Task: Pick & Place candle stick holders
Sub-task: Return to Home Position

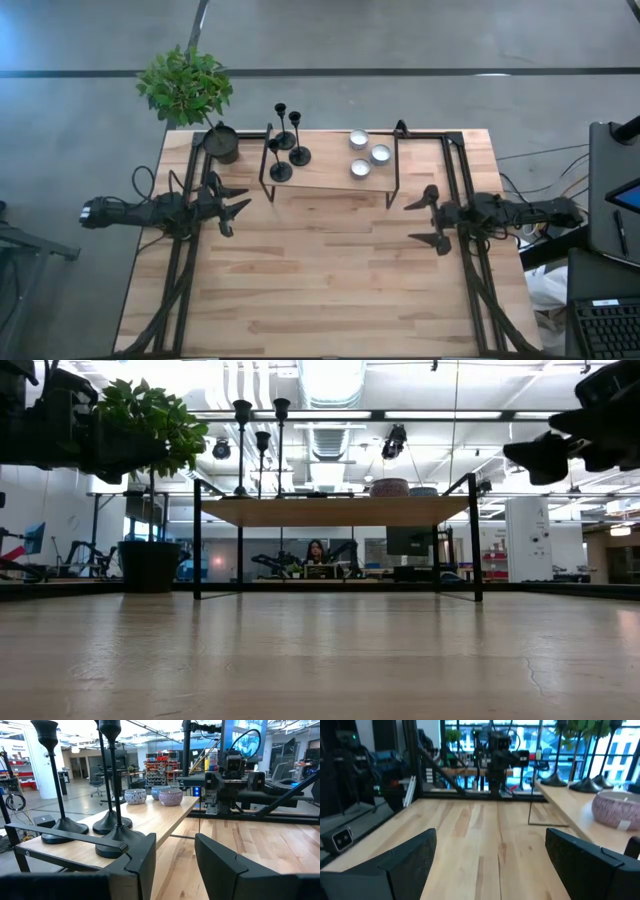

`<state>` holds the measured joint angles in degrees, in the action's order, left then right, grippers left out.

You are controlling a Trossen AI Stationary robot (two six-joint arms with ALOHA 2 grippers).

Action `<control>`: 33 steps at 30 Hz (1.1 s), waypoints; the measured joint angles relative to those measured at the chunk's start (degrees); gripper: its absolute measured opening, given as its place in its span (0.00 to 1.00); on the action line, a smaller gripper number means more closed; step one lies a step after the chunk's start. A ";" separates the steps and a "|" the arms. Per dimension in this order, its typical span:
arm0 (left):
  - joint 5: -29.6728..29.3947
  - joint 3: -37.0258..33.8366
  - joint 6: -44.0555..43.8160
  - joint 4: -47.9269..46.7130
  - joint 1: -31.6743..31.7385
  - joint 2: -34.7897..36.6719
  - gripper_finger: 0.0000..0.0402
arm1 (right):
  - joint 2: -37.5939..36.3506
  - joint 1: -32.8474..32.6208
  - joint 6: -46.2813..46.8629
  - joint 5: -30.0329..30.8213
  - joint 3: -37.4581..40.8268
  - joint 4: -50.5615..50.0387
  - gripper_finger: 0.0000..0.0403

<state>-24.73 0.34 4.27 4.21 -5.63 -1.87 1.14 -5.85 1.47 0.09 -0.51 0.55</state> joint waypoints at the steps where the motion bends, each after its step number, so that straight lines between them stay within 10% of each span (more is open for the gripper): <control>1: 0.01 0.00 0.00 0.00 -0.01 0.00 0.35 | -0.62 0.00 0.00 0.00 0.00 -0.02 0.91; 33: 0.02 0.00 0.00 0.00 -0.01 0.00 0.35 | -1.13 0.00 0.00 0.00 -0.02 -0.04 0.91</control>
<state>-24.71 0.34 4.27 4.21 -5.64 -1.87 0.01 -5.85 1.46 0.09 -0.54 0.51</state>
